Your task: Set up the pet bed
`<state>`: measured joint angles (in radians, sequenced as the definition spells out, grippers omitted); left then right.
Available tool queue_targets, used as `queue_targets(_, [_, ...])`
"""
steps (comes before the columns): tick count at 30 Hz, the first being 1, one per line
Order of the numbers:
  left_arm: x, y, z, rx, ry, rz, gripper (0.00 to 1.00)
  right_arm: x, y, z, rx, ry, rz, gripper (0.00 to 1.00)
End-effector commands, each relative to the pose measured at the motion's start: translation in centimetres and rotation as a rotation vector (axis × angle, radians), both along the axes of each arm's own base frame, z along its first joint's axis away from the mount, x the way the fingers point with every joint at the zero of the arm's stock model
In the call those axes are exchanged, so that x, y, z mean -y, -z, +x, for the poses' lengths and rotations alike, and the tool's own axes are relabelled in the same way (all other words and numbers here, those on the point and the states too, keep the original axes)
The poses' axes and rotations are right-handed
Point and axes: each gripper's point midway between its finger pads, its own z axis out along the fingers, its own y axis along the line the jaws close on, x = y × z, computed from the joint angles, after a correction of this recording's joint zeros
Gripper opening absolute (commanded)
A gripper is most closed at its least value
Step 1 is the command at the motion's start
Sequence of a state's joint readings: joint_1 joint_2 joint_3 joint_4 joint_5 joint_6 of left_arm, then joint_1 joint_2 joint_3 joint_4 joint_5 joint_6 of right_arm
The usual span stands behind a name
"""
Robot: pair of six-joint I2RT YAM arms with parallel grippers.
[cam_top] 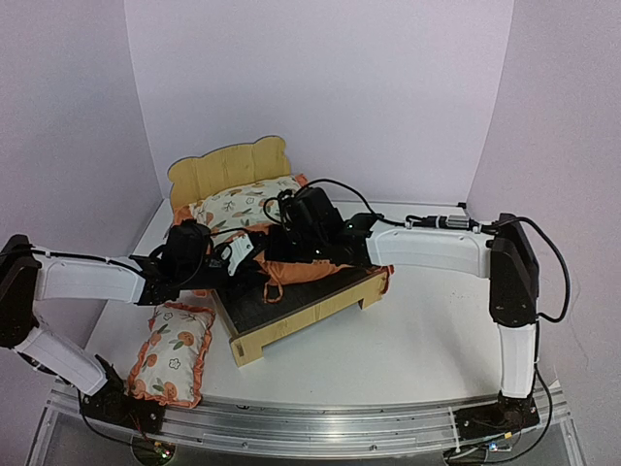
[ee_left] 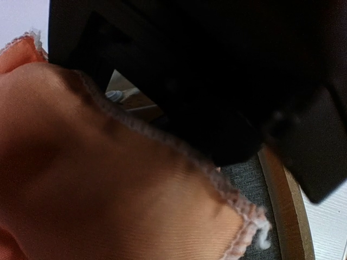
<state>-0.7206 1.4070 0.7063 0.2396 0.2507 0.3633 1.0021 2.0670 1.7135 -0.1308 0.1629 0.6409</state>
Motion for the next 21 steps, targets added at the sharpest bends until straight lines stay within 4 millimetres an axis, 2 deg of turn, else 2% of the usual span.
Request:
queue_targets(1, [-0.1, 0.1, 1.8, 0.039, -0.076, -0.013, 0.32, -1.2, -6.3, -2.1, 0.045, -0.063, 0.166, 0.00])
queue_targets(4, [0.2, 0.4, 1.7, 0.032, -0.056, -0.016, 0.28, -1.1, -6.4, -2.2, 0.047, -0.064, 0.172, 0.00])
queue_targets(10, [-0.1, 0.1, 1.7, 0.034, -0.057, 0.017, 0.01, -0.3, -6.4, -1.9, 0.053, -0.046, 0.169, 0.00])
queue_targets(17, [-4.1, -0.8, 2.5, -0.031, -0.113, 0.067, 0.00, -0.1, -7.2, -2.7, 0.106, -0.115, 0.142, 0.00])
queue_targets(21, [-4.6, -1.5, 0.2, -0.071, -0.043, 0.058, 0.00, -0.7, -7.1, -3.4, 0.095, -0.173, 0.149, 0.00])
